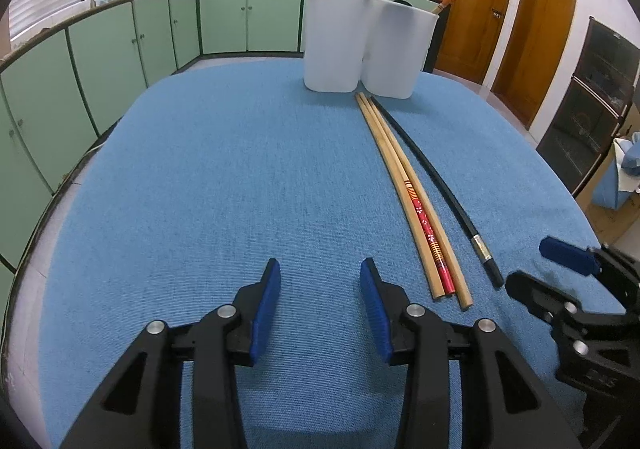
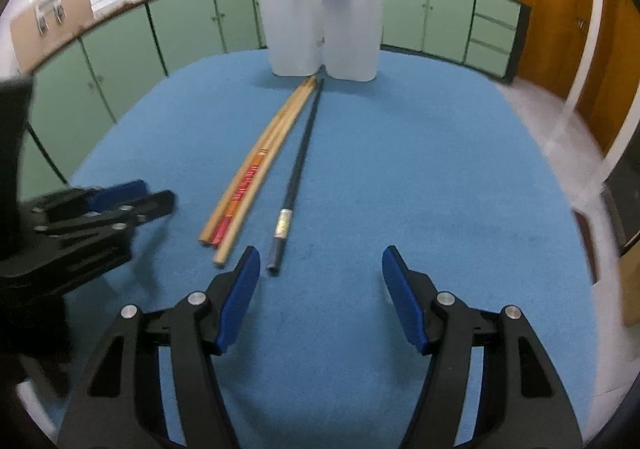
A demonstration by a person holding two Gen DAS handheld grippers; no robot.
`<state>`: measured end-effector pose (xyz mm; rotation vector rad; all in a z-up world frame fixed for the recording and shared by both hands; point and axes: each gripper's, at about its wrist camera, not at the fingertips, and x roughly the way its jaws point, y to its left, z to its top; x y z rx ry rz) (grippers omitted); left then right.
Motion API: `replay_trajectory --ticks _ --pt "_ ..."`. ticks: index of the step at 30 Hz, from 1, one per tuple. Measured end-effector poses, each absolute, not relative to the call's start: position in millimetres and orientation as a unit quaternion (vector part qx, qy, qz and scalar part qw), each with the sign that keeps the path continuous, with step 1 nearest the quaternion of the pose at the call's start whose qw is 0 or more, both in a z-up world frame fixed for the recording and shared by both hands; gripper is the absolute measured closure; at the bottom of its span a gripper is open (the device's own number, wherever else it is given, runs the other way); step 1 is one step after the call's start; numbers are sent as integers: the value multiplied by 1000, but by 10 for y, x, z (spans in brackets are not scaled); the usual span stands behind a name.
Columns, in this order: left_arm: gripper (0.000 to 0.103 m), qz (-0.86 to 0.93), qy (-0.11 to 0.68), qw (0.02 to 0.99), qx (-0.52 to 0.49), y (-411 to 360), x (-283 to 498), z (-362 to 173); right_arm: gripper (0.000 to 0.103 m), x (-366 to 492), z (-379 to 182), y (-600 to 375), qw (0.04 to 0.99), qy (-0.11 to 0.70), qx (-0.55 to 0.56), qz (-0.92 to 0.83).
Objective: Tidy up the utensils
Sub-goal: 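Reach the right gripper to the black chopstick and close on its end, then grasp a plain wooden chopstick with the left gripper while the right gripper holds the black one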
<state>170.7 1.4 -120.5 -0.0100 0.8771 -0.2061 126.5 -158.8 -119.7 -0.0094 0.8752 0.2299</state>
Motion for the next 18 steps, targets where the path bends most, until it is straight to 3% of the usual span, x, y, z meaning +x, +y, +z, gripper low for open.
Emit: replay_trajectory --ticks 9,16,18 --pt "62 -99 423 901 -5 17 1705 -1203 61 1250 -1258 -1438 896 429 -11 116" --pt "60 -97 424 901 5 -11 1699 -1193 97 1332 -1279 -1357 894 432 -22 114" --pt "59 -96 424 901 8 -20 1696 -1188 97 1324 -1275 -1363 895 431 -22 114"
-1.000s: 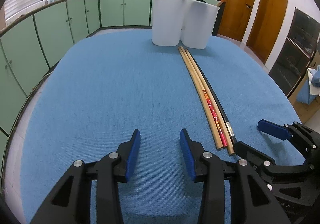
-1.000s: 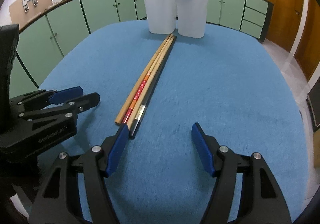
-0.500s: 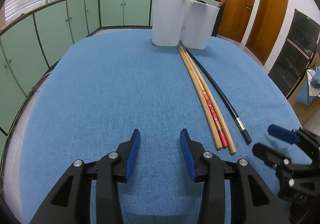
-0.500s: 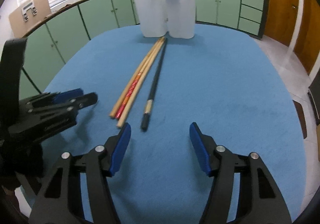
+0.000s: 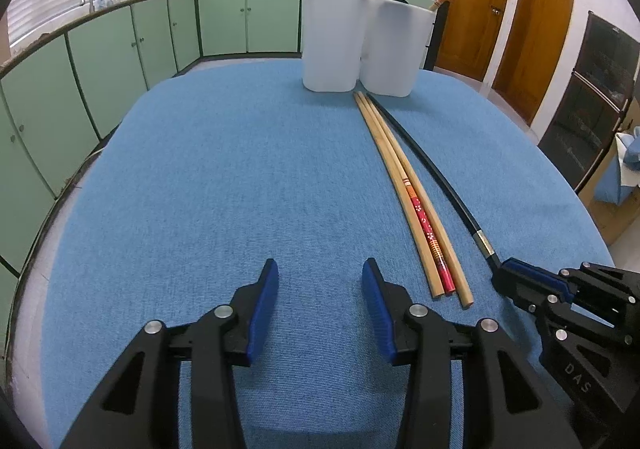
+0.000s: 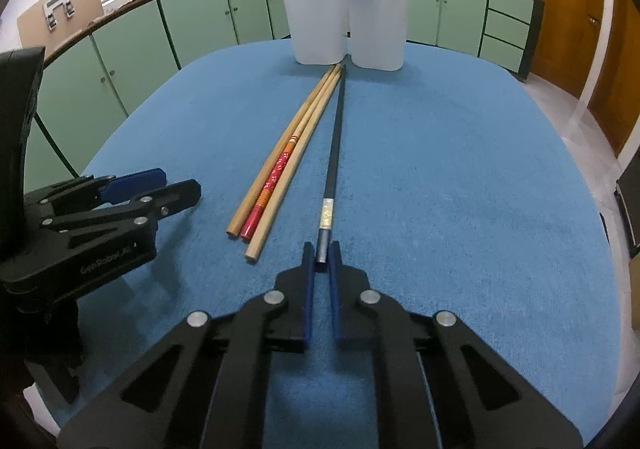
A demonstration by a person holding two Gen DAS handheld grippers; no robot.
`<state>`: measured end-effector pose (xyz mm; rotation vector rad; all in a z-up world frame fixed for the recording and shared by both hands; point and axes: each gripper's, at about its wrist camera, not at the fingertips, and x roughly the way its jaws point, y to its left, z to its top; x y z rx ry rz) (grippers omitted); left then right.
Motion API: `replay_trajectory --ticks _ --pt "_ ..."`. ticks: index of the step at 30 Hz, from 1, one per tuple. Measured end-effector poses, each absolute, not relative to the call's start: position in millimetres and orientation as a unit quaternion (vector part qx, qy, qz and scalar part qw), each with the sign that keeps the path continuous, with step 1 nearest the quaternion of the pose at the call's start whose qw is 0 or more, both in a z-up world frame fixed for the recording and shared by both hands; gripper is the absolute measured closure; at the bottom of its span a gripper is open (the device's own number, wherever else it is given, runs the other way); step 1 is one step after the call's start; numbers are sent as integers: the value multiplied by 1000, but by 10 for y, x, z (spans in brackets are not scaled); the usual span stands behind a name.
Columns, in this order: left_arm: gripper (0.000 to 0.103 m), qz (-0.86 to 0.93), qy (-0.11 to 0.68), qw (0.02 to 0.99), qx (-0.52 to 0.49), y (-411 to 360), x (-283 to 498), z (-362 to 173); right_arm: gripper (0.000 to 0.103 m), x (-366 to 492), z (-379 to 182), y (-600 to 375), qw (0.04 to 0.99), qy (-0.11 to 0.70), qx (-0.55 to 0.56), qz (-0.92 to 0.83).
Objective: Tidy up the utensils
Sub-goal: 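Grasp a plain wooden chopstick with the left gripper while the right gripper holds the black one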
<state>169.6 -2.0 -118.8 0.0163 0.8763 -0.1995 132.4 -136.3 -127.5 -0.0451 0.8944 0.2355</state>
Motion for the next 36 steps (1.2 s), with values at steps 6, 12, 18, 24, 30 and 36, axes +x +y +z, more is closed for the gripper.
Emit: replay_trajectory --ticks 6,12,18,24,30,36 --pt "59 -115 422 899 1 -68 1637 -1159 97 1339 -1262 -1552 898 431 -11 90" --pt "59 -162 421 893 -2 -260 1551 -1106 97 1366 -1270 -1754 898 433 6 76" --pt "59 -167 431 886 18 -409 1559 -1182 97 1363 -1277 -1783 898 433 11 79" --pt "59 -159 430 888 26 -415 1574 -1193 97 1353 -1276 -1779 897 434 13 81" --pt "58 -131 430 893 28 -290 1591 -1193 97 1354 -1270 -1786 897 434 13 81" --pt "58 -125 429 894 22 -225 1557 -1184 96 1348 -1266 -1812 897 434 18 87"
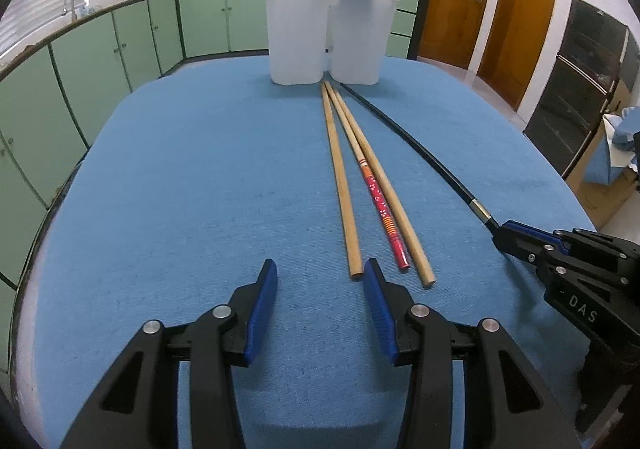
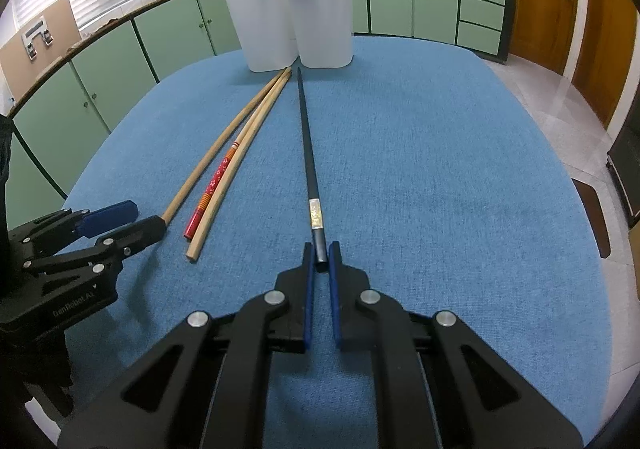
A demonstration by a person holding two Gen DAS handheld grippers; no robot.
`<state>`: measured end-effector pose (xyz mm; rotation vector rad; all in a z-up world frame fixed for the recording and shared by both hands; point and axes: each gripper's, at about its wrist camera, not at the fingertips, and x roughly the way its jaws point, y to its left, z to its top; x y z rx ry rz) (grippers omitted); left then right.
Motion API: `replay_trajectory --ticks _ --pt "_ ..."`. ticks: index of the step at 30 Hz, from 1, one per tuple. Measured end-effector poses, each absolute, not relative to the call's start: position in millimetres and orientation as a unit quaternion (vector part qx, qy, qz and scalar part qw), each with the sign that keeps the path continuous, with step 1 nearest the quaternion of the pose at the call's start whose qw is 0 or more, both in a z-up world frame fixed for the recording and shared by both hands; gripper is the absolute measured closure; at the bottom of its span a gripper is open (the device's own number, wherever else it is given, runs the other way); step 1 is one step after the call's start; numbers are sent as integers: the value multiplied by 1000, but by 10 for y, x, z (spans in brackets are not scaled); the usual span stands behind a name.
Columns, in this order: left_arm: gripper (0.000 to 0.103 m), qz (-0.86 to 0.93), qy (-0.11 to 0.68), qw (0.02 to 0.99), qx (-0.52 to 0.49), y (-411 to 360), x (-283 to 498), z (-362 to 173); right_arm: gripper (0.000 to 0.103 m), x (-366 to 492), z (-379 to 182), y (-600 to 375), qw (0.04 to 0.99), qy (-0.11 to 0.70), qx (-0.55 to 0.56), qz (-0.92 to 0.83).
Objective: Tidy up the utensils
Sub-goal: 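Grasp a plain wooden chopstick with the left gripper while the right gripper holds the black one, then lift both chopsticks over the white holder and drop them in, opening both grippers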
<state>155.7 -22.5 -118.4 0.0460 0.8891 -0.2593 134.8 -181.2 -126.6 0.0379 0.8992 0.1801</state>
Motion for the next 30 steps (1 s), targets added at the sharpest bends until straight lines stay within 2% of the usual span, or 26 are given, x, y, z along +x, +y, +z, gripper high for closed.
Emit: replay_trajectory --ticks 11,14,16,22,30 --pt "58 -126 429 894 25 -299 1612 -1209 95 1358 -1272 -1846 896 434 14 97" --pt "67 -125 429 894 24 -299 1612 -1205 95 1365 -1276 -1831 896 433 9 98" --pt "78 -127 428 894 20 -309 1614 -1205 95 1365 -1278 -1811 896 433 2 97" --pt "96 -127 427 895 35 -402 1602 -1204 97 1355 -1275 -1790 897 431 -2 96" --pt "96 -124 415 901 18 -315 1562 -1118 97 1288 -1199 -1797 903 418 -4 101"
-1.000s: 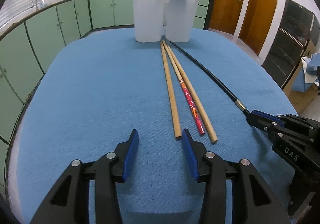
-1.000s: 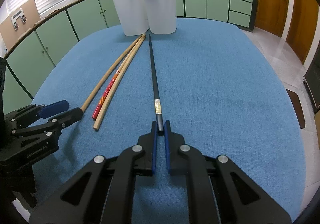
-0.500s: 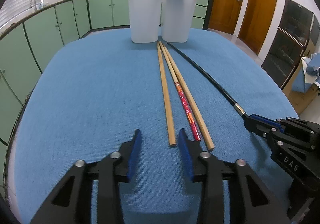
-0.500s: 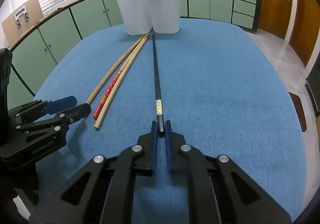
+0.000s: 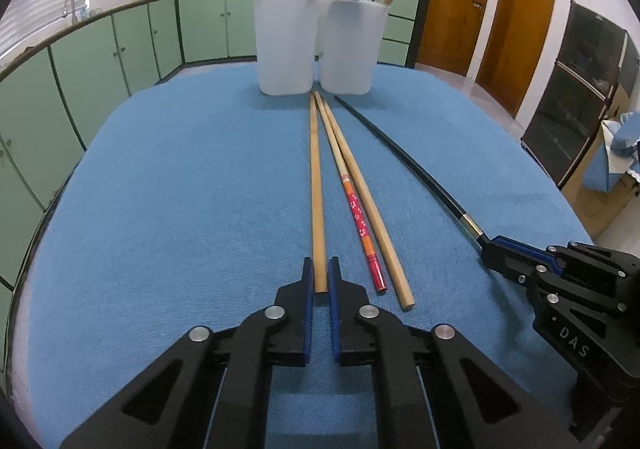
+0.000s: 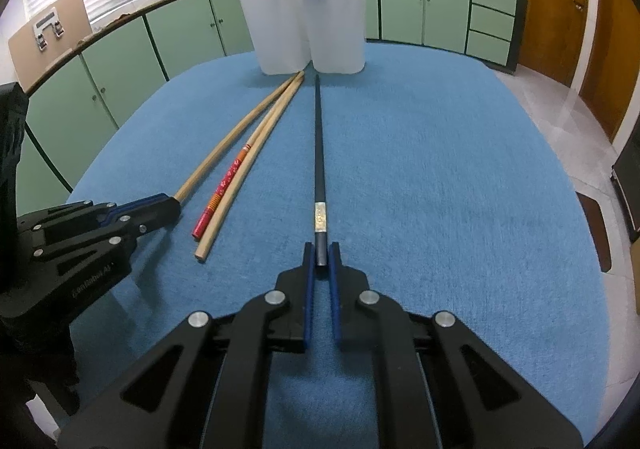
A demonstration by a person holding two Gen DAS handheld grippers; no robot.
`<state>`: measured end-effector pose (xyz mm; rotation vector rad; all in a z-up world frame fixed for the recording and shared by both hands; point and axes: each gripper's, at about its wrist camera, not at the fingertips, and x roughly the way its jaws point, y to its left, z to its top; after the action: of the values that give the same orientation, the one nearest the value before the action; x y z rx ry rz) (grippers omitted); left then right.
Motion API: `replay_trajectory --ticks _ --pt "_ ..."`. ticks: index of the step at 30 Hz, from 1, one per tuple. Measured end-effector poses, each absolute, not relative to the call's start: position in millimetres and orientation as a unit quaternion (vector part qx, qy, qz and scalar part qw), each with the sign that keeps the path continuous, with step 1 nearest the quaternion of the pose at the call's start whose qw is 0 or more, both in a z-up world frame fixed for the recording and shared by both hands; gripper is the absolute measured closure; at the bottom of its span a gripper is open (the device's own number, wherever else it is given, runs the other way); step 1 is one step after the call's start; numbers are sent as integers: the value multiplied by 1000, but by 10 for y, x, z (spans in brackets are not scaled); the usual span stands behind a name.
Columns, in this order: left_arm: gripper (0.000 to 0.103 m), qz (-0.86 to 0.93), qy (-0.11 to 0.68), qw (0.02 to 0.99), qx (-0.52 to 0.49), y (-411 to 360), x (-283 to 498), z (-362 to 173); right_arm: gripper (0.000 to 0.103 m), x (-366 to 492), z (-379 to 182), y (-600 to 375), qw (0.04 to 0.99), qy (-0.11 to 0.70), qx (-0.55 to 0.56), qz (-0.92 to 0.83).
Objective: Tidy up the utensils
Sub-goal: 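Lift both chopsticks over the white holder and drop them in, opening both grippers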
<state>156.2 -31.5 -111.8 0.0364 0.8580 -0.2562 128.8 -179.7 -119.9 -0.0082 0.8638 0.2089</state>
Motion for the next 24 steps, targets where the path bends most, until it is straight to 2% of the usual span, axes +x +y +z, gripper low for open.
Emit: replay_trajectory --ticks 24 --pt "96 -127 261 957 16 -145 1462 210 97 1331 161 -2004 949 288 2 131"
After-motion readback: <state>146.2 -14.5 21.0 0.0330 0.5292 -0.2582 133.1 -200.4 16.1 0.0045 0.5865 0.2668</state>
